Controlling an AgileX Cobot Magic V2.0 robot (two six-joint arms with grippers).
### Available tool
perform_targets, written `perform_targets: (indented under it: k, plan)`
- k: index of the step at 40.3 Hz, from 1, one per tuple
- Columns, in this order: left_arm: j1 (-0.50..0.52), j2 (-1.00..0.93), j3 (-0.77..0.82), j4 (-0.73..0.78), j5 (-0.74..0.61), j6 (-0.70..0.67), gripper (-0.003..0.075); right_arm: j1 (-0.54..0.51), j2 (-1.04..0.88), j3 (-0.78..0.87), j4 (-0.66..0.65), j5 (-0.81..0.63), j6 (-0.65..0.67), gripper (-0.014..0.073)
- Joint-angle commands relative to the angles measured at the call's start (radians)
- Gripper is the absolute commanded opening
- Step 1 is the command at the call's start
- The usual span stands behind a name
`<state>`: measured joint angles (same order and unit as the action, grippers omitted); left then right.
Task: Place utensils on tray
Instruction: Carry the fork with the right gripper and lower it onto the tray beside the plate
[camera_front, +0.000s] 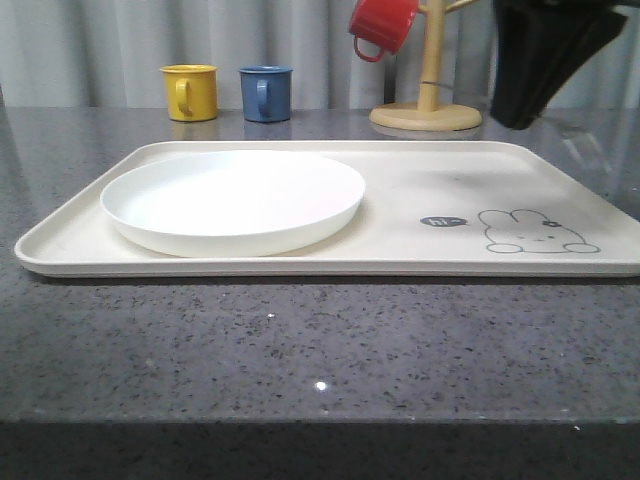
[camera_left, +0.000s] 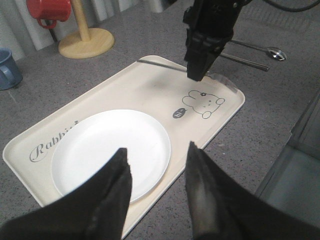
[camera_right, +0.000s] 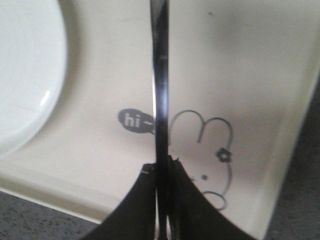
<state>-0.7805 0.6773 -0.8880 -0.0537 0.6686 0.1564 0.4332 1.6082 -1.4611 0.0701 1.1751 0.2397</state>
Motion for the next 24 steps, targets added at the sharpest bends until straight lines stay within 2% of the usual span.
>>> perform_targets:
  k: [1,7,24]
  plan:
    - [-0.008,-0.001,-0.024,-0.009,-0.087,-0.005,0.026,0.058,0.031,-0.078,-0.07,0.007,0.145,0.0006]
    - [-0.008,-0.001,-0.024,-0.009,-0.087,-0.005,0.026,0.077,0.107,-0.122,-0.086,0.0,0.338,0.0006]
    - [-0.008,-0.001,-0.024,-0.009,-0.087,-0.005,0.026,0.079,0.202,-0.125,-0.09,-0.07,0.423,0.0006]
